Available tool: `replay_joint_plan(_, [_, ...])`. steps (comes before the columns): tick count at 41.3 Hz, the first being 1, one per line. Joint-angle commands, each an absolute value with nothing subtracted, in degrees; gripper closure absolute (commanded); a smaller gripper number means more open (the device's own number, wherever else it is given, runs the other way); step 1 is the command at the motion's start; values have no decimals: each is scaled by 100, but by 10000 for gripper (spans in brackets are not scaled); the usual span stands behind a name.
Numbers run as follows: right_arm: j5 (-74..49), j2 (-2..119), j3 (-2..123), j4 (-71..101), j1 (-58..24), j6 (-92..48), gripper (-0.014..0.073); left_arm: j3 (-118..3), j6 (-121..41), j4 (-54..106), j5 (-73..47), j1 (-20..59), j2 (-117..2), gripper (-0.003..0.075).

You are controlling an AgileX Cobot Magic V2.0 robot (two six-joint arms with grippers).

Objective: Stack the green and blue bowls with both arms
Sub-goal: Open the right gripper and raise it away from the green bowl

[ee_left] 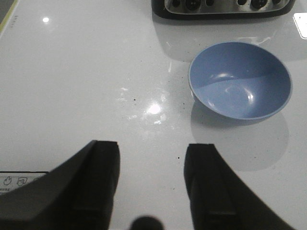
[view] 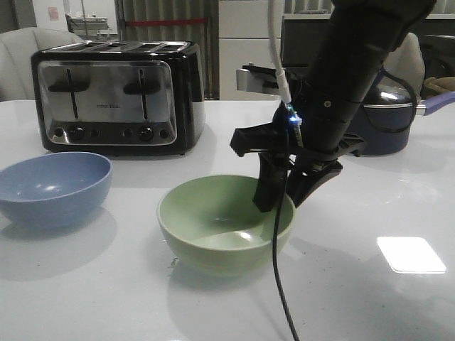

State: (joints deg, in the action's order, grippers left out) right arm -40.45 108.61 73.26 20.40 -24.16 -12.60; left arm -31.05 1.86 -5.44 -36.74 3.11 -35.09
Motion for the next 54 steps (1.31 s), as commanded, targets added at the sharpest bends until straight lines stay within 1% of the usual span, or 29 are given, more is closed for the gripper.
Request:
replay_joint_plan(1, [-3820, 10382, 7508, 2110, -2425, -1275, 130, -3275, 191, -534, -3255, 348, -3541, 340])
replay_joint_plan(6, [-3810, 9822, 7366, 2072, -2441, -1353, 127, -3275, 191, -534, -3212, 348, -3541, 340])
replay_joint_plan(12, [-3721, 8969, 6924, 2054, -2574, -1764, 127, -3275, 191, -525, -3103, 348, -3541, 340])
replay_joint_plan(36, [-3175, 5242, 4007, 1831, -2682, -1837, 127, -3275, 191, -525, -3062, 348, -3541, 340])
replay_joint_plan(46, [-3140, 4150, 3356, 1837, -2682, -1837, 127, -3275, 191, -400, -3009, 348, -3541, 339])
replay_joint_plan(49, [-3086, 4010, 3330, 1832, -2682, -1837, 127, -3275, 191, -391, -2985, 357, -3541, 317])
replay_joint_plan(52, [-3071, 3976, 3330, 1832, -2682, -1837, 127, -3275, 191, -391, -2958, 357, -3545, 251])
replay_joint_plan(54, [-3071, 3976, 3330, 1832, -2682, -1837, 127, -3300, 191, -391, -2958, 357, -3545, 182])
